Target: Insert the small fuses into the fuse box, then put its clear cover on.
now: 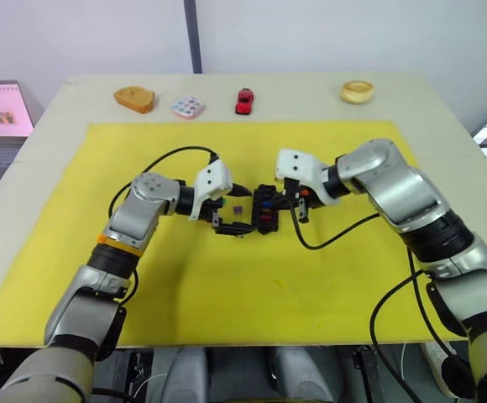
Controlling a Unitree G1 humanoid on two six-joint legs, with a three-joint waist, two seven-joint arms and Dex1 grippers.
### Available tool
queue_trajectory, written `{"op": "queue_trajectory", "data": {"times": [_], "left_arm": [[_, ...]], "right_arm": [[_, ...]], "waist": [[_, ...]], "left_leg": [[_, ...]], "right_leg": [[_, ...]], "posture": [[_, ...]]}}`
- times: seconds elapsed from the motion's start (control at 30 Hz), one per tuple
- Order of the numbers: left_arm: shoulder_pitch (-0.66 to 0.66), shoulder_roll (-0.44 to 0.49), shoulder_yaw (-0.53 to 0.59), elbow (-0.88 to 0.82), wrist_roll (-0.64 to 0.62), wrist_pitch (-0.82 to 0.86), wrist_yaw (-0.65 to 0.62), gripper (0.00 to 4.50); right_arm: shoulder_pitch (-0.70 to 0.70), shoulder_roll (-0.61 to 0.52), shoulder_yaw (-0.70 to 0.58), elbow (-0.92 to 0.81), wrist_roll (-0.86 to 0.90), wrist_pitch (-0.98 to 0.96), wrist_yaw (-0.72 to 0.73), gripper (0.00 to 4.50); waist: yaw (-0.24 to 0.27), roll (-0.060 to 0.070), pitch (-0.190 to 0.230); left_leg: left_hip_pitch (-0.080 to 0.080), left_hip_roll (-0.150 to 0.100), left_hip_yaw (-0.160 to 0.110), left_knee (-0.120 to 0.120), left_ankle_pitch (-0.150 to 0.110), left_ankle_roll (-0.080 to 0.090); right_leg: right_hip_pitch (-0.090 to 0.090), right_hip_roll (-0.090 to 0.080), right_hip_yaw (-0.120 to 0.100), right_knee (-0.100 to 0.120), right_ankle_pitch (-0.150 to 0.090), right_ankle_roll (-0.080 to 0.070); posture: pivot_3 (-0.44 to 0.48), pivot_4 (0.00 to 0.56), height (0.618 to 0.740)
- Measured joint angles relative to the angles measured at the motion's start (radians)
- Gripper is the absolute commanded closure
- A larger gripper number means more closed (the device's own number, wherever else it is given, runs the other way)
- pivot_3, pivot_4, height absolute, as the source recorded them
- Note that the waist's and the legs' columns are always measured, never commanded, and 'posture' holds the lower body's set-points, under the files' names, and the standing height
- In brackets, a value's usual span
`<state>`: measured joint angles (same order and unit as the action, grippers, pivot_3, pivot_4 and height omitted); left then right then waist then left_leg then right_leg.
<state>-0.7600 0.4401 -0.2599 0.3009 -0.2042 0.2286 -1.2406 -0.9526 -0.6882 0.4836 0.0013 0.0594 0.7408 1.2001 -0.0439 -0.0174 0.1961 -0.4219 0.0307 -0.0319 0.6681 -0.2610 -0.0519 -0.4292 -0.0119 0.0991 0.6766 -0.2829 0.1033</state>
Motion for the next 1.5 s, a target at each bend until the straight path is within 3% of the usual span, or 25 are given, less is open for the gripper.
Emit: {"op": "queue_trajectory", "data": {"times": [0.37,0.5,1.27,1.4,1.5], "left_arm": [[0.006,0.003,0.000,-0.002,0.002,0.000,0.003,0.05],[0.008,0.007,0.000,-0.002,0.008,0.000,0.003,0.00],[0.010,0.009,0.002,0.005,0.018,-0.018,0.006,0.00],[0.010,0.009,0.003,0.011,0.018,-0.019,0.007,0.00],[0.010,0.009,0.004,0.011,0.018,-0.019,0.009,0.00]], "right_arm": [[-0.002,0.021,0.006,0.007,-0.040,-0.013,0.005,4.50],[-0.006,0.025,0.006,0.019,-0.047,-0.008,0.005,3.17],[-0.050,0.022,-0.086,0.017,0.041,0.072,0.023,3.17],[-0.050,0.033,-0.106,0.010,0.067,0.085,0.015,4.41],[-0.038,0.036,-0.108,0.000,0.082,0.085,0.005,4.46]], "waist": [[-0.002,0.000,0.000],[-0.001,0.000,0.000],[0.000,0.000,0.000],[0.000,0.000,0.000],[0.000,0.000,0.000]], "left_leg": [[0.005,0.000,0.001,0.000,0.000,0.000],[0.005,0.000,0.001,0.000,0.000,0.000],[0.005,0.000,0.001,0.000,0.000,0.000],[0.005,0.000,0.001,0.000,0.000,0.000],[0.005,0.000,0.001,0.000,0.000,0.000]], "right_leg": [[0.003,0.000,0.001,0.003,0.000,0.000],[0.003,0.000,0.001,0.003,0.000,0.000],[0.003,0.000,0.001,0.003,0.000,0.000],[0.003,0.000,0.001,0.003,0.000,0.000],[0.003,0.000,0.001,0.003,0.000,0.000]], "posture": [[0.000,0.150,0.740],[0.000,0.150,0.740],[0.000,0.150,0.740],[0.000,0.150,0.740],[0.000,0.150,0.740]]}}
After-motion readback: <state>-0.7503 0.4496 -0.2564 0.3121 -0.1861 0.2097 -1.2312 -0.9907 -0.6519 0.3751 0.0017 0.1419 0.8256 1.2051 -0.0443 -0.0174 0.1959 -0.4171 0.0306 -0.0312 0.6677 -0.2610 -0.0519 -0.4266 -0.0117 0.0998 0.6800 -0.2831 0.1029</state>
